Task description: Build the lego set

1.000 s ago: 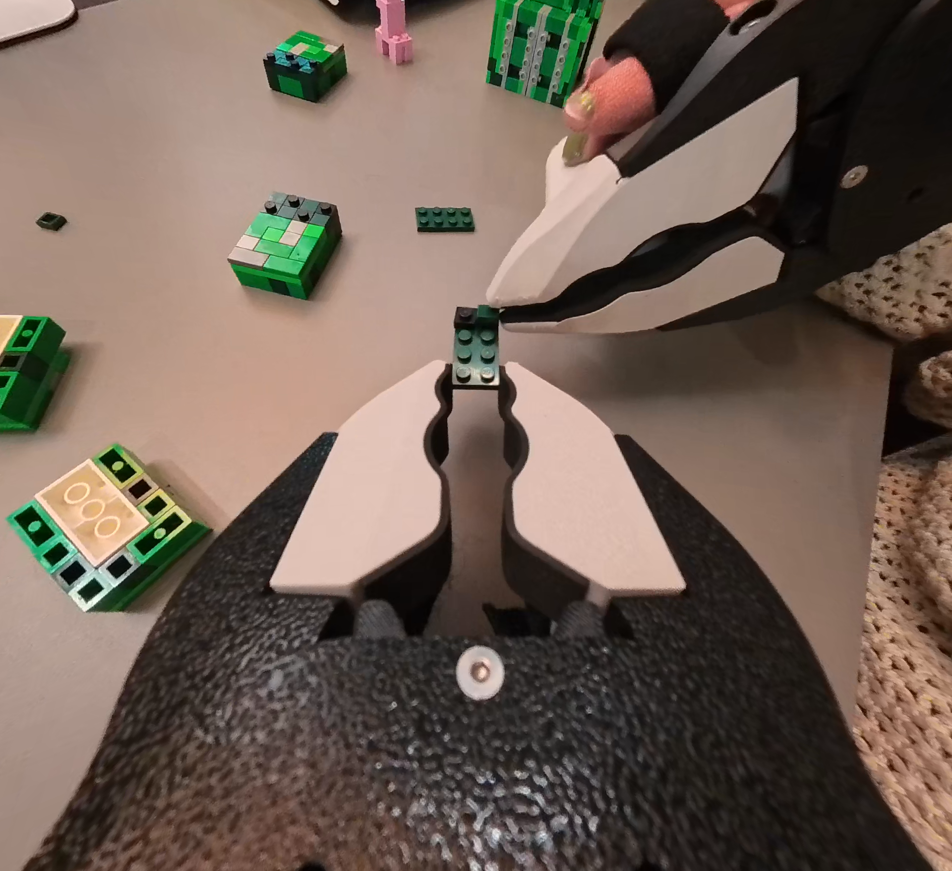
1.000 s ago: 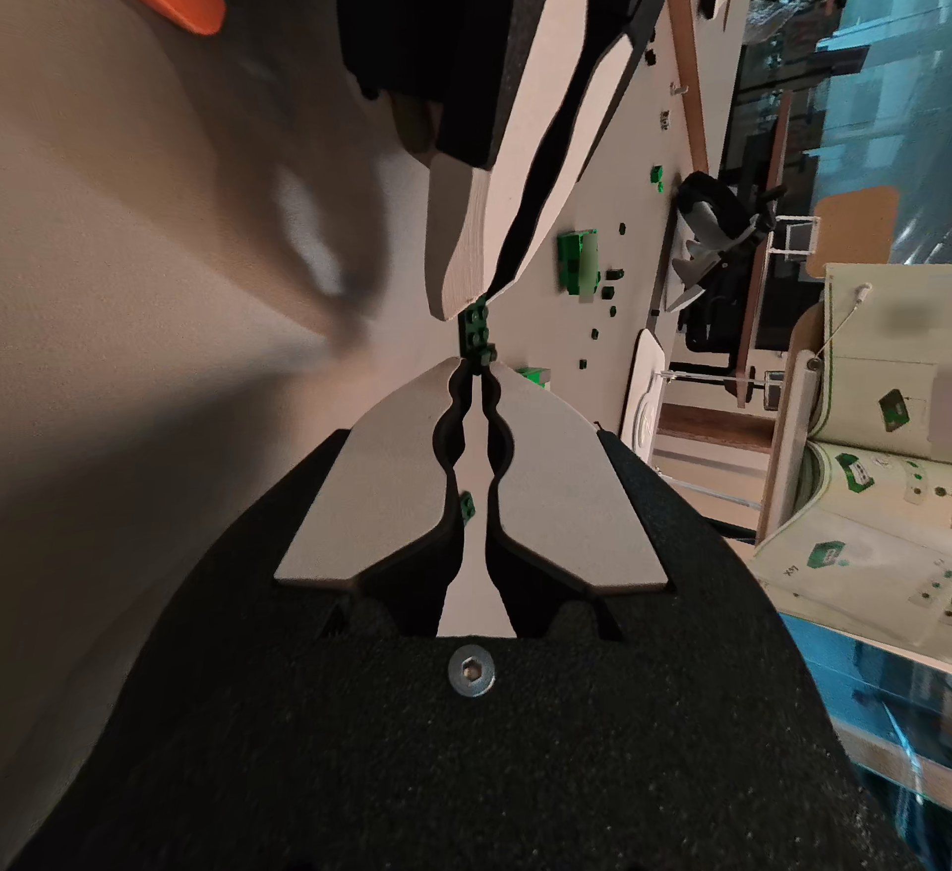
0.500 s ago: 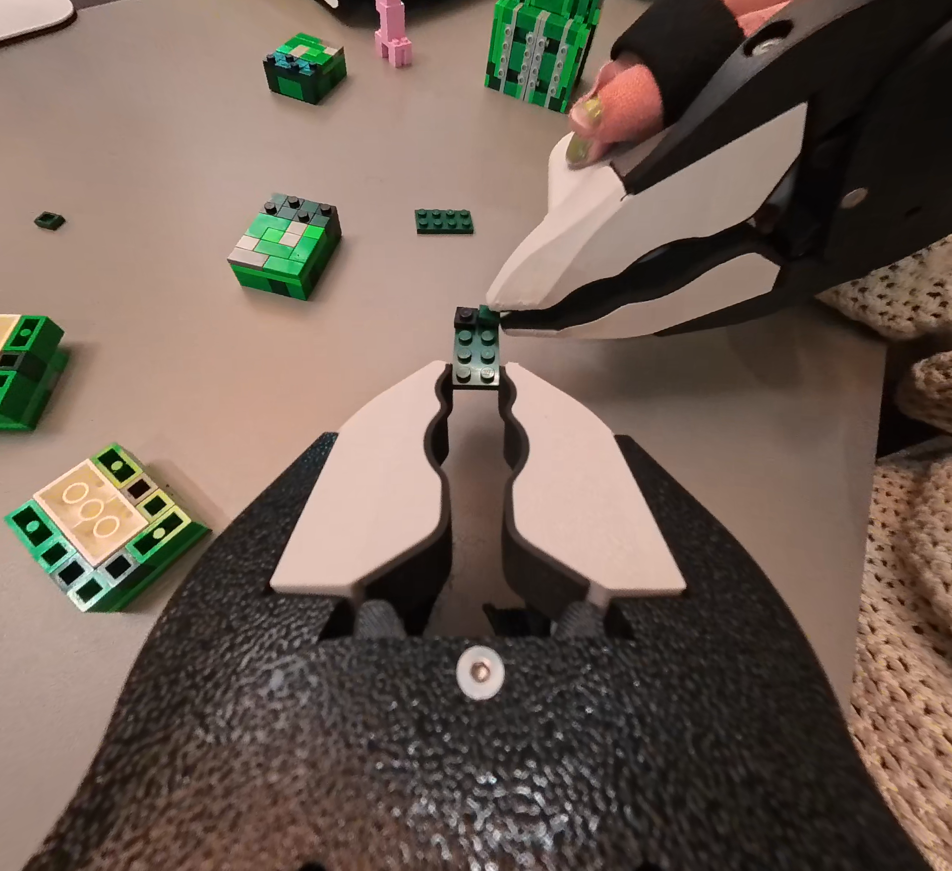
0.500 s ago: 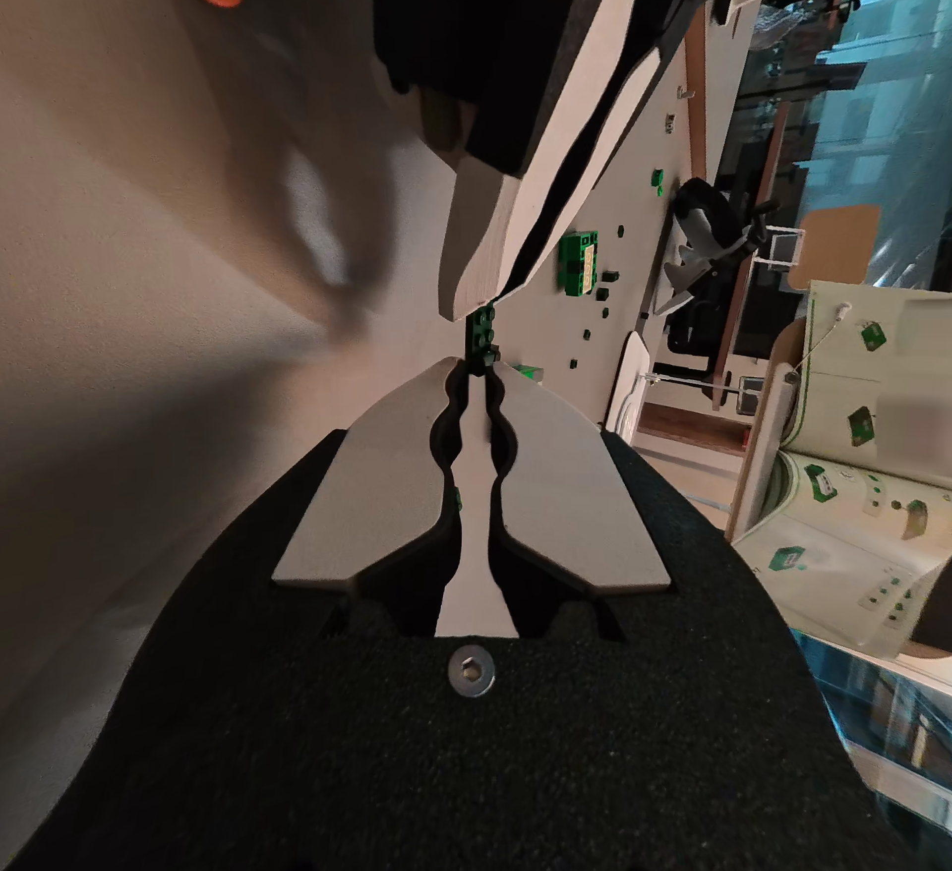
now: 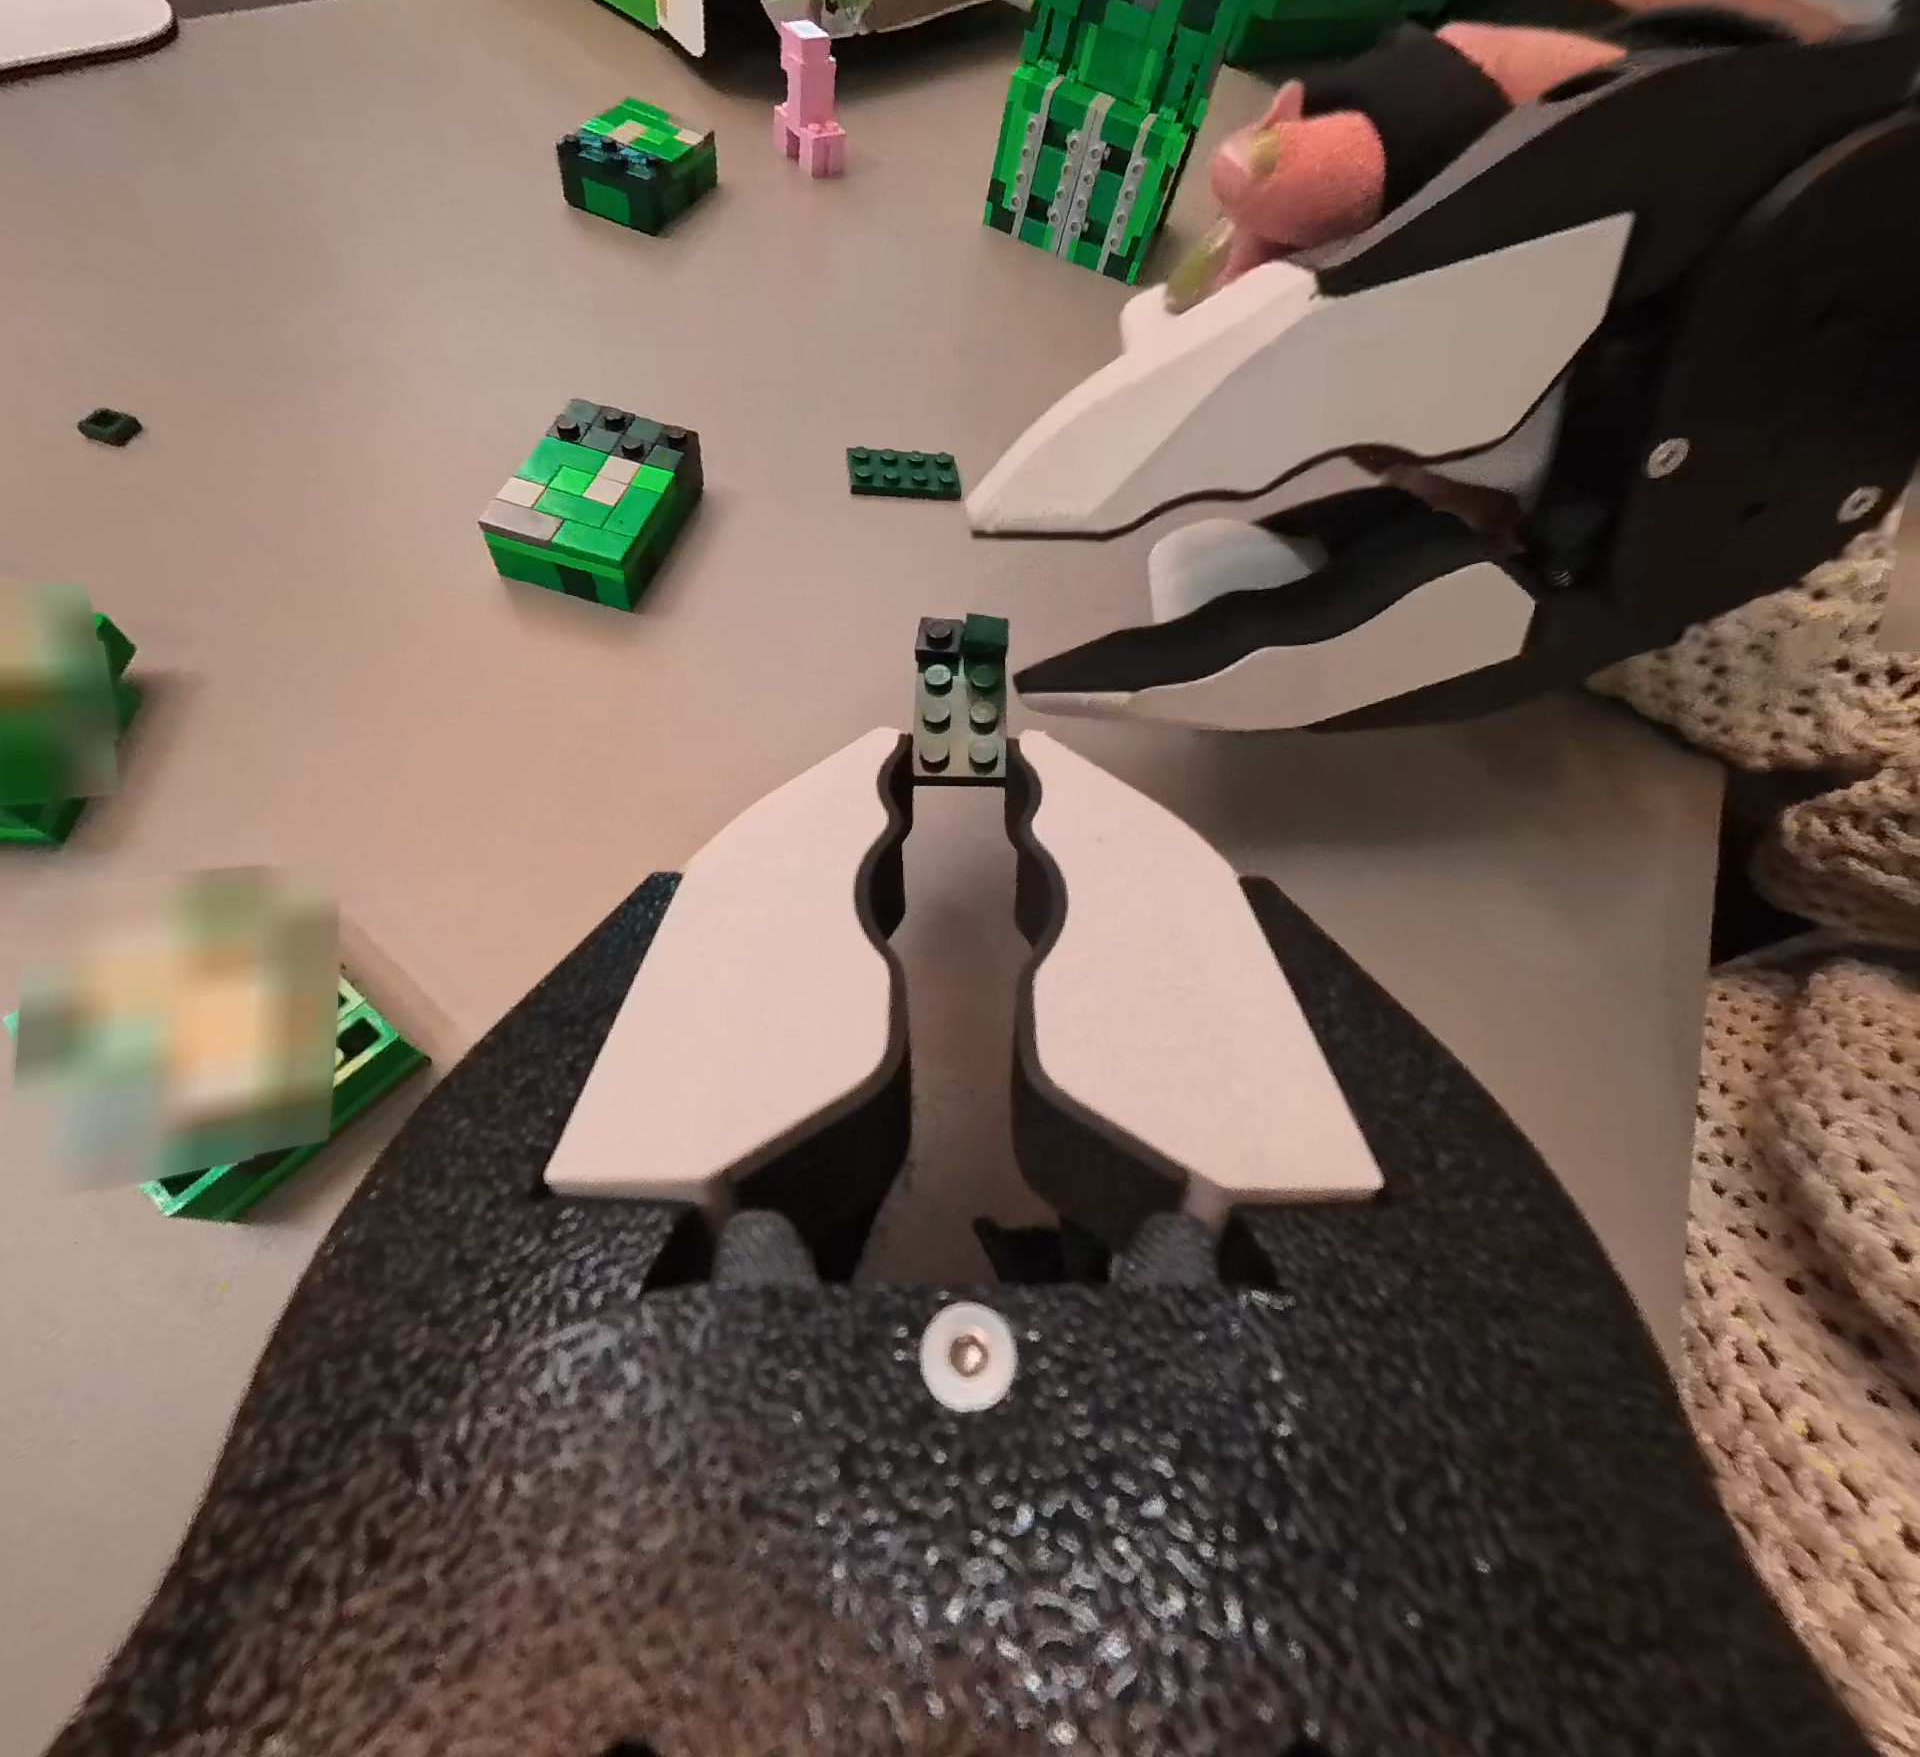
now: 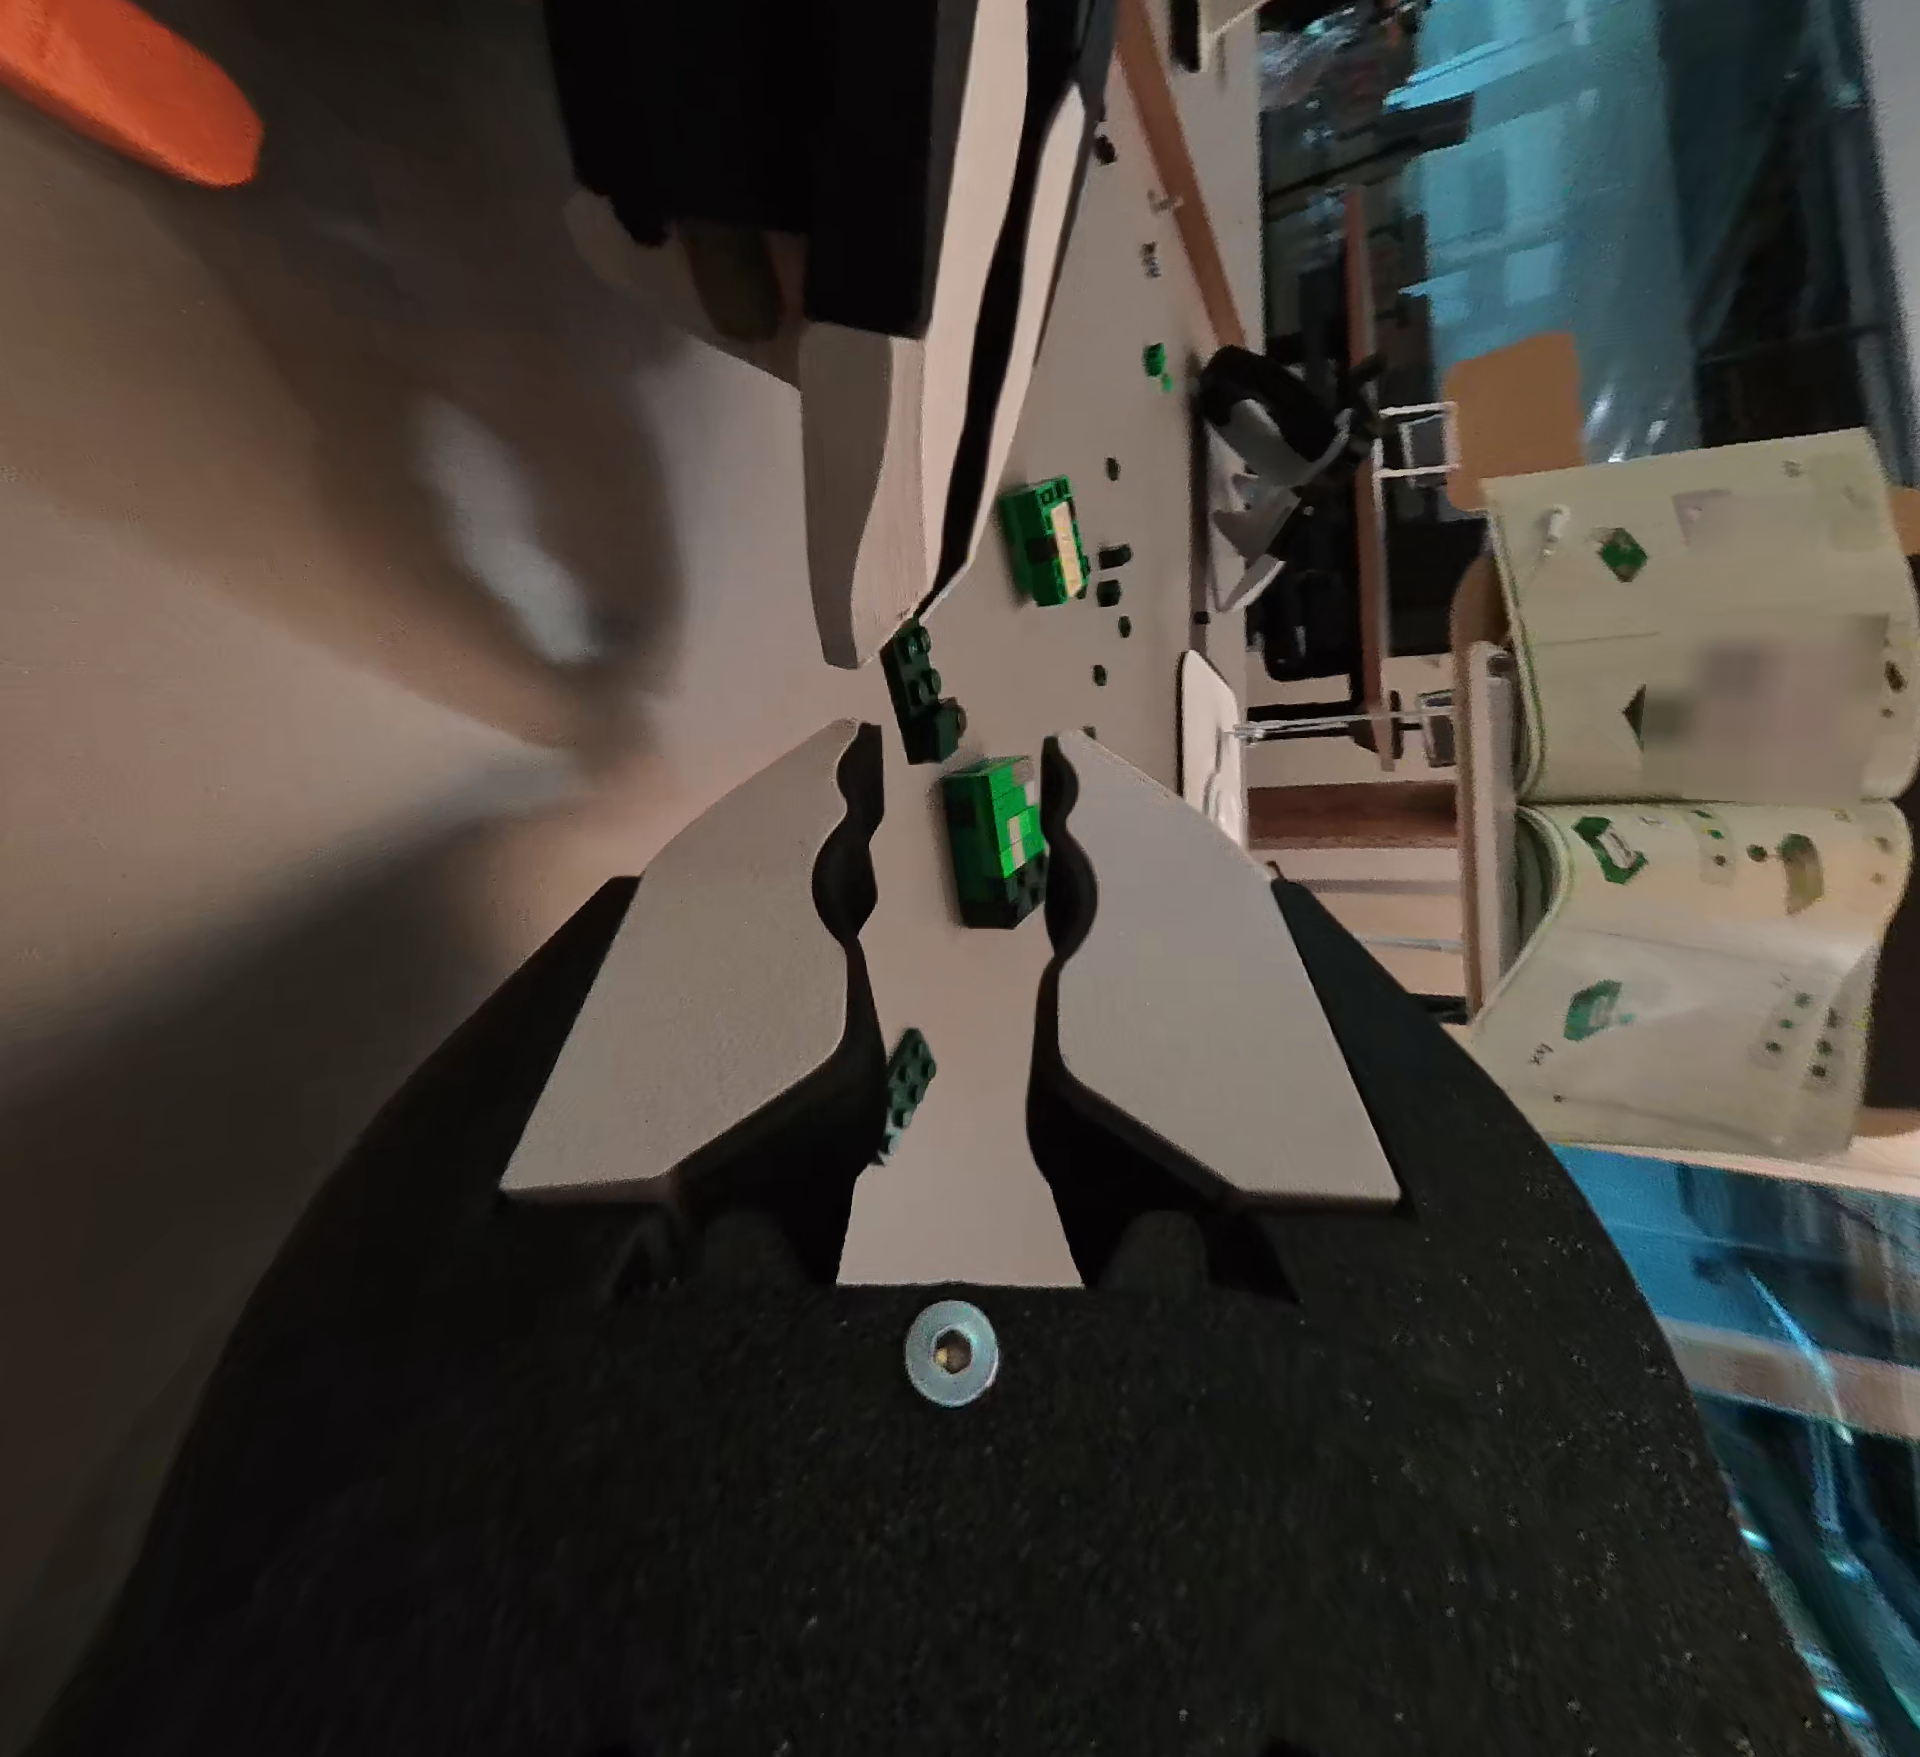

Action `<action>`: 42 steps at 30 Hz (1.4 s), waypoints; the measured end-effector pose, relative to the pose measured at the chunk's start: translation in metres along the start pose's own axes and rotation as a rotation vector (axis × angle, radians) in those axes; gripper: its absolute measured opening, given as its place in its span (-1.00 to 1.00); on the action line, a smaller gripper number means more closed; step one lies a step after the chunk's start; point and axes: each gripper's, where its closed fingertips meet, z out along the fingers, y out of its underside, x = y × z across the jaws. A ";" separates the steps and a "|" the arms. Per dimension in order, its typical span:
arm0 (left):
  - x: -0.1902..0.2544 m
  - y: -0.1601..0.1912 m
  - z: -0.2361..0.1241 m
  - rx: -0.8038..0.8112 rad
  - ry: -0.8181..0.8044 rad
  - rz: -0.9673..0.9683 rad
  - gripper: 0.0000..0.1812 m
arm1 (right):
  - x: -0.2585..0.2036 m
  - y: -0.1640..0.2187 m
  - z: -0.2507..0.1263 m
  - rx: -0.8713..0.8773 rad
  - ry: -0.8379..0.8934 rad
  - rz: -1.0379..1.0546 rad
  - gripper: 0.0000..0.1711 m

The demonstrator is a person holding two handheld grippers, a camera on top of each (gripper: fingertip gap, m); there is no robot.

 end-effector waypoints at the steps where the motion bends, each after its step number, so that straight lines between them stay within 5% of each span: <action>1: 0.000 0.000 0.000 0.003 0.002 -0.004 -0.83 | 0.001 0.001 0.001 -0.009 0.031 -0.009 -0.67; 18: 0.000 -0.002 -0.001 0.015 0.018 -0.022 -0.83 | -0.002 0.001 0.008 -0.031 0.181 -0.190 -0.91; 31: 0.001 0.001 0.001 -0.013 0.011 -0.013 -0.83 | -0.002 0.002 0.007 -0.030 0.211 -0.339 -0.92; 37: 0.003 -0.007 -0.004 0.055 0.022 0.009 -0.82 | -0.004 0.001 0.008 0.054 0.085 -0.009 -0.92; 42: 0.002 -0.007 -0.005 0.062 -0.016 0.096 -0.61 | -0.011 0.005 0.011 0.105 -0.047 0.237 -0.91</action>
